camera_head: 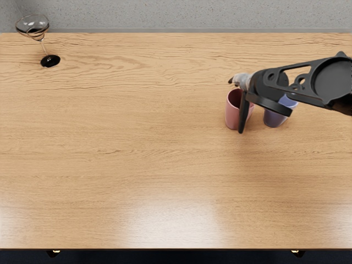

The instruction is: Pick up cup and place in cup with right hand

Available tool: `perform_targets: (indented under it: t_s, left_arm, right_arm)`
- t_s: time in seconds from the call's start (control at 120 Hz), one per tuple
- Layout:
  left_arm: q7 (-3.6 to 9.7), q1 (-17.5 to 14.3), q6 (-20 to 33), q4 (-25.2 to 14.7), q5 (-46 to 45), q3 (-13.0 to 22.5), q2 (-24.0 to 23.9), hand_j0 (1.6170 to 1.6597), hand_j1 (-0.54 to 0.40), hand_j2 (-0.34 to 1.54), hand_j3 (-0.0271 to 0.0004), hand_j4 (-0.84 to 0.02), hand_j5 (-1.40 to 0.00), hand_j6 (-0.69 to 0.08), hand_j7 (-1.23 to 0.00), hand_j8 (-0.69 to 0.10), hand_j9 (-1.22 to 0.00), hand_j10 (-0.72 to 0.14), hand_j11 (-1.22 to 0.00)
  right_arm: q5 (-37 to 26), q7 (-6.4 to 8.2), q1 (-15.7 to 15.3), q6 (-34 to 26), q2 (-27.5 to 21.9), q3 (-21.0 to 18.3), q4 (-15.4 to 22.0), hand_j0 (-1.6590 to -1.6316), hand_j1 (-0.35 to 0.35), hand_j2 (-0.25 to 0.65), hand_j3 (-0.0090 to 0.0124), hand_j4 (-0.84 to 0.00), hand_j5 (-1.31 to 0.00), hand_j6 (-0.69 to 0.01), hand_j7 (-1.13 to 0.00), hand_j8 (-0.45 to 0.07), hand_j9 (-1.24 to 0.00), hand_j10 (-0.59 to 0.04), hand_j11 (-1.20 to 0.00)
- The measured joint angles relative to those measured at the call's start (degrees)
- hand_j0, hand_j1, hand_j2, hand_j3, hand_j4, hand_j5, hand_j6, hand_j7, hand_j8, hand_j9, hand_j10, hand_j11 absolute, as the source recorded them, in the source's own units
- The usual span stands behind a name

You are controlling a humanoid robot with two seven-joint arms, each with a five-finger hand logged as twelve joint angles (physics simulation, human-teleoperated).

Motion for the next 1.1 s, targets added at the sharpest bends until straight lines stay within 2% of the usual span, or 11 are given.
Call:
perform_targets:
  t_s: [0.258, 0.458, 0.55, 0.558, 0.633, 0.733, 0.825, 0.925, 1.05, 1.058, 1.1]
  left_arm:
    - [0.00, 0.0, 0.0, 0.0, 0.0, 0.0, 0.0, 1.6581, 0.344, 0.00, 0.0000, -0.004, -0.01, -0.004, -0.01, -0.004, -0.01, -0.004, -0.01]
    - [0.00, 0.0, 0.0, 0.0, 0.0, 0.0, 0.0, 1.6581, 0.344, 0.00, -0.0001, -0.004, -0.01, -0.004, -0.01, -0.004, -0.01, -0.004, -0.01]
    - [0.00, 0.0, 0.0, 0.0, 0.0, 0.0, 0.0, 1.6581, 0.344, 0.00, 0.0000, -0.004, -0.01, -0.004, -0.01, -0.004, -0.01, -0.004, -0.01]
    - [0.00, 0.0, 0.0, 0.0, 0.0, 0.0, 0.0, 1.6581, 0.344, 0.00, 0.0000, -0.004, -0.01, -0.004, 0.00, -0.004, 0.00, -0.004, 0.00]
    - [0.00, 0.0, 0.0, 0.0, 0.0, 0.0, 0.0, 1.6581, 0.344, 0.00, 0.0000, -0.004, 0.00, -0.004, 0.00, -0.004, 0.00, -0.004, 0.00]
    - [0.00, 0.0, 0.0, 0.0, 0.0, 0.0, 0.0, 1.6581, 0.344, 0.00, 0.0000, -0.004, 0.00, -0.004, 0.00, -0.004, 0.00, -0.004, 0.00]
    - [0.00, 0.0, 0.0, 0.0, 0.0, 0.0, 0.0, 1.6581, 0.344, 0.00, 0.0000, -0.004, 0.00, -0.004, 0.00, -0.004, 0.00, -0.004, 0.00]
    - [0.00, 0.0, 0.0, 0.0, 0.0, 0.0, 0.0, 1.6581, 0.344, 0.00, 0.0001, -0.004, 0.00, -0.004, 0.00, -0.004, 0.00, -0.004, 0.00]
    - [0.00, 0.0, 0.0, 0.0, 0.0, 0.0, 0.0, 1.6581, 0.345, 0.00, 0.0001, -0.004, 0.00, -0.004, 0.00, -0.004, 0.00, -0.004, 0.00]
    - [0.00, 0.0, 0.0, 0.0, 0.0, 0.0, 0.0, 1.6581, 0.345, 0.00, 0.0001, -0.004, 0.00, -0.004, 0.00, -0.004, 0.00, -0.004, 0.00]
    - [0.00, 0.0, 0.0, 0.0, 0.0, 0.0, 0.0, 1.6581, 0.345, 0.00, 0.0001, -0.004, 0.00, -0.004, 0.00, -0.004, 0.00, -0.004, 0.00]
  right_arm:
    - [-0.4, -0.01, -0.5, 0.0, 0.8, 0.0, -1.3, -1.6580, -0.212, -0.020, 0.0001, -0.147, -0.14, -0.134, -0.15, -0.108, -0.15, -0.132, -0.15]
    - [-0.3, -0.01, -0.5, 0.1, 0.8, 0.3, -1.4, -1.6575, 0.104, -0.059, 0.0000, -0.404, -0.49, -0.350, -0.51, -0.258, -0.50, -0.318, -0.50]
    - [0.2, -0.02, -0.7, 0.3, 0.4, 1.3, -1.3, -1.6561, 0.180, 0.078, 0.0040, -0.519, -0.71, -0.250, -0.69, -0.125, -0.71, -0.204, -0.72]
    - [0.2, -0.02, -0.8, 0.3, 0.4, 1.5, -1.3, -1.6557, 0.184, 0.075, 0.0008, -0.530, -0.73, -0.247, -0.71, -0.112, -0.72, -0.192, -0.74]
    - [0.5, -0.01, -1.1, 0.3, 0.2, 2.4, -1.3, -1.6540, 0.200, 0.112, 0.0035, -0.595, -0.86, -0.191, -0.83, -0.049, -0.85, -0.128, -0.88]
    - [0.9, -0.02, -1.3, 0.8, -1.2, 4.0, -1.4, -1.6507, 0.181, 0.187, -0.0012, -0.634, -0.99, -0.222, -0.93, -0.028, -0.97, -0.144, -0.98]
    - [1.1, 0.01, -1.0, 1.4, -3.2, 5.6, -1.9, -1.6490, 0.149, 0.239, 0.0007, -0.667, -1.08, -0.249, -0.98, -0.057, -1.05, -0.136, -1.04]
    - [1.2, 0.03, -0.6, 3.1, -5.2, 8.2, -3.4, -1.6510, 0.148, 0.370, 0.0033, -0.694, -1.15, -0.266, -1.02, -0.060, -1.10, -0.170, -1.09]
    - [1.4, 0.05, 2.3, 4.2, -7.6, 9.8, -4.1, -1.6531, 0.149, 0.502, 0.0004, -0.727, -1.18, -0.321, -1.05, -0.137, -1.13, -0.181, -1.12]
    - [1.4, 0.05, 2.5, 4.3, -7.8, 9.9, -4.1, -1.6536, 0.151, 0.509, 0.0042, -0.725, -1.19, -0.316, -1.05, -0.136, -1.14, -0.181, -1.12]
    - [1.5, 0.05, 3.7, 4.8, -8.5, 10.1, -4.2, -1.6544, 0.150, 0.536, 0.0011, -0.728, -1.20, -0.337, -1.05, -0.146, -1.15, -0.189, -1.13]
